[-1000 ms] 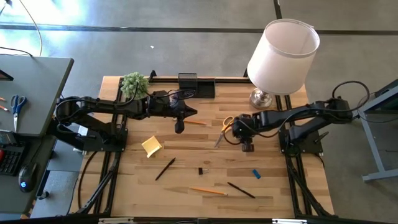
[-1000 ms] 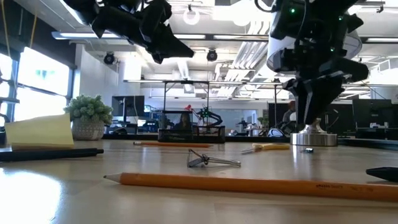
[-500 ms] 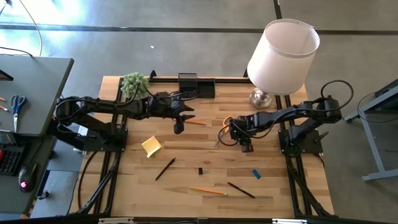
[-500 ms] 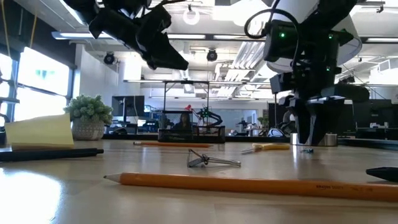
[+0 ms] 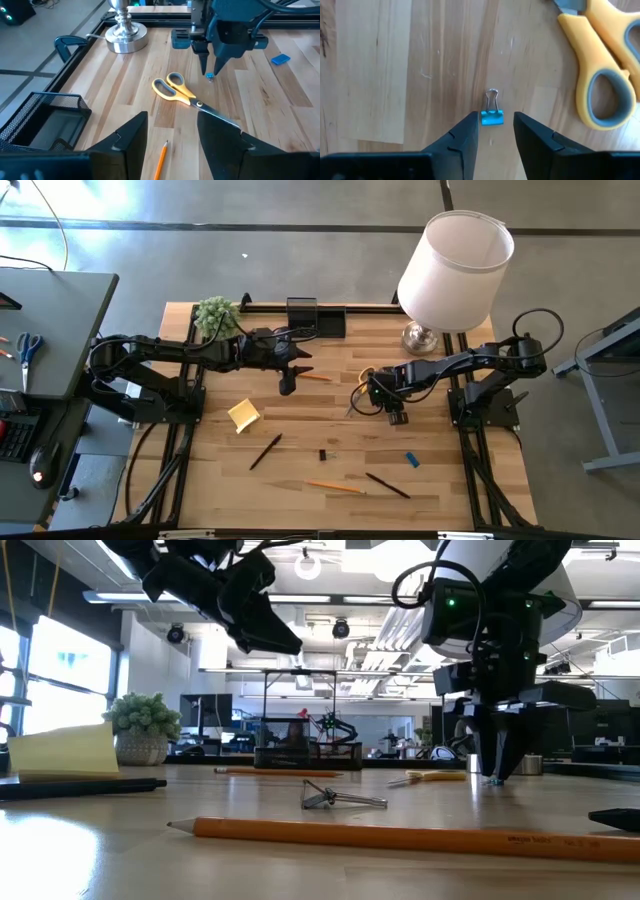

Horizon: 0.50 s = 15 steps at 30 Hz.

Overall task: Pick and place office supplies into organizer
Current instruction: Put the blue binder clip into the bottom left slot of the desk organizer

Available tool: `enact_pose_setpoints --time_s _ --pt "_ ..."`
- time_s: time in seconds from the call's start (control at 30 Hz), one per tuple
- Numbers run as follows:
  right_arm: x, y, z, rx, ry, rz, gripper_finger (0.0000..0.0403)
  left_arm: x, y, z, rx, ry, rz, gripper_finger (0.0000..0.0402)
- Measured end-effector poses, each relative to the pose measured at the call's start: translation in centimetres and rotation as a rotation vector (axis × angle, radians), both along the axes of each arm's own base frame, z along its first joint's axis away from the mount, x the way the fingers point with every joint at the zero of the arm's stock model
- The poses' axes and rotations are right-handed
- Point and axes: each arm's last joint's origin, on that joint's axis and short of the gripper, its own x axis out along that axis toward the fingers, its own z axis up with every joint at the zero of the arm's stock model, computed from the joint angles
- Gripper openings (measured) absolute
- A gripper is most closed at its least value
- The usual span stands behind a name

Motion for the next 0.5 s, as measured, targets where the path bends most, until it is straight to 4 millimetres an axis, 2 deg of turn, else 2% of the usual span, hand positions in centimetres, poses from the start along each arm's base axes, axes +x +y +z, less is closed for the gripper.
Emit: enact_pose_setpoints --time_s 0.5 --pt "-0.01 0.0 0.0 0.0 0.001 0.001 0.0119 -0.09 -0.04 -0.18 -0.009 0.02 0.0 0.0163"
